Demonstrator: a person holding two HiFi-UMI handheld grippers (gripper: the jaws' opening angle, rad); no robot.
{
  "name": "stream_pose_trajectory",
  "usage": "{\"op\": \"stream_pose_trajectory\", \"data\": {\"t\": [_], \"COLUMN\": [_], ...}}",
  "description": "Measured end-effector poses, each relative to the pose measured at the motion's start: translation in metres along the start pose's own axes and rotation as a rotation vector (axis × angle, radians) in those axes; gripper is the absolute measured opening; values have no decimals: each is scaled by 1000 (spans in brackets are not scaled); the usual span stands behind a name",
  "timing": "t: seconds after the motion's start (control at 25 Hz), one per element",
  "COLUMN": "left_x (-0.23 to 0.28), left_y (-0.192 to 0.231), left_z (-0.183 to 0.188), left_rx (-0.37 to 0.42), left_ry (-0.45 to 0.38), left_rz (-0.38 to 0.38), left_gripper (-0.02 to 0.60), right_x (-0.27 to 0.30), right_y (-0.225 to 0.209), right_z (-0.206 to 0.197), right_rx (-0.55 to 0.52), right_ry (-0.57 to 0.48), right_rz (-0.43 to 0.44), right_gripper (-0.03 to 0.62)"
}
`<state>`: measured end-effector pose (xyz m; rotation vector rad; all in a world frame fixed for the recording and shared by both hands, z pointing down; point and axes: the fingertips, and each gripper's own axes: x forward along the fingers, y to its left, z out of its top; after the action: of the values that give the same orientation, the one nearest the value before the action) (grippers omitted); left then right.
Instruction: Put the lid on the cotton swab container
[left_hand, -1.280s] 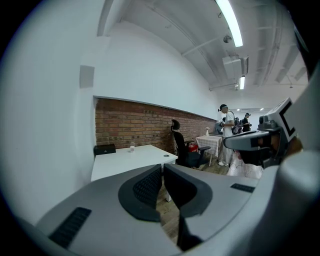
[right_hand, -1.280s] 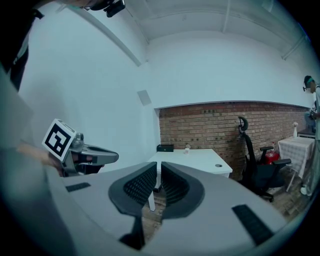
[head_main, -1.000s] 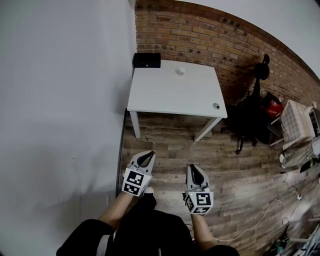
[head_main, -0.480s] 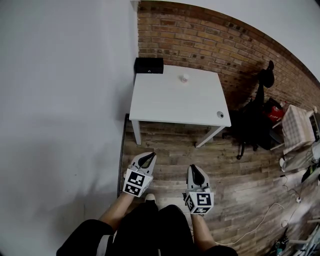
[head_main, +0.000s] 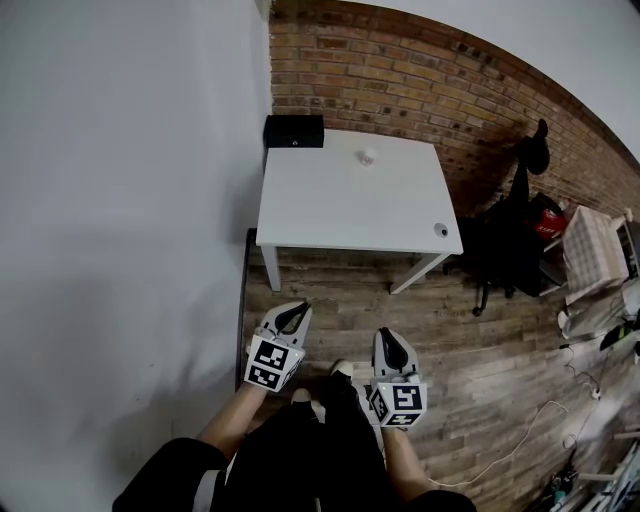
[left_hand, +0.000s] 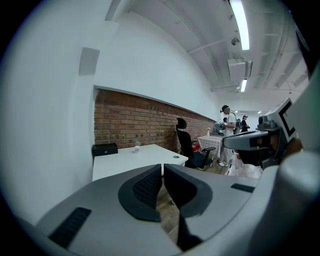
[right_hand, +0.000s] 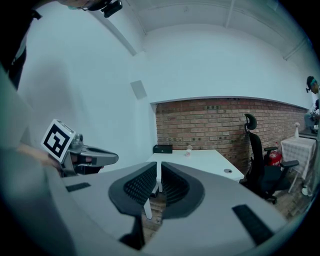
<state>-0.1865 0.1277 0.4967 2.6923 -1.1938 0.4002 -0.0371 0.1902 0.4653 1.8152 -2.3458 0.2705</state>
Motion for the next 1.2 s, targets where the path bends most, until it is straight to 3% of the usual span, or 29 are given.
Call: {"op": "stream_pose_trajectory", "data": {"t": [0.64, 1.2], "left_x": [47, 165], "left_y": [29, 79], "left_z": [2, 40], "left_rx": [1, -13], "left_ry": [20, 39], "left_rz": [14, 59], "left_gripper": [25, 25], "right_x": [55, 178], "right_y": [-22, -93], "right_z": [0, 32], "right_rx": [8, -8], "right_ry": [-4, 18], "right_rz": [29, 120], "right_gripper": [24, 23]}}
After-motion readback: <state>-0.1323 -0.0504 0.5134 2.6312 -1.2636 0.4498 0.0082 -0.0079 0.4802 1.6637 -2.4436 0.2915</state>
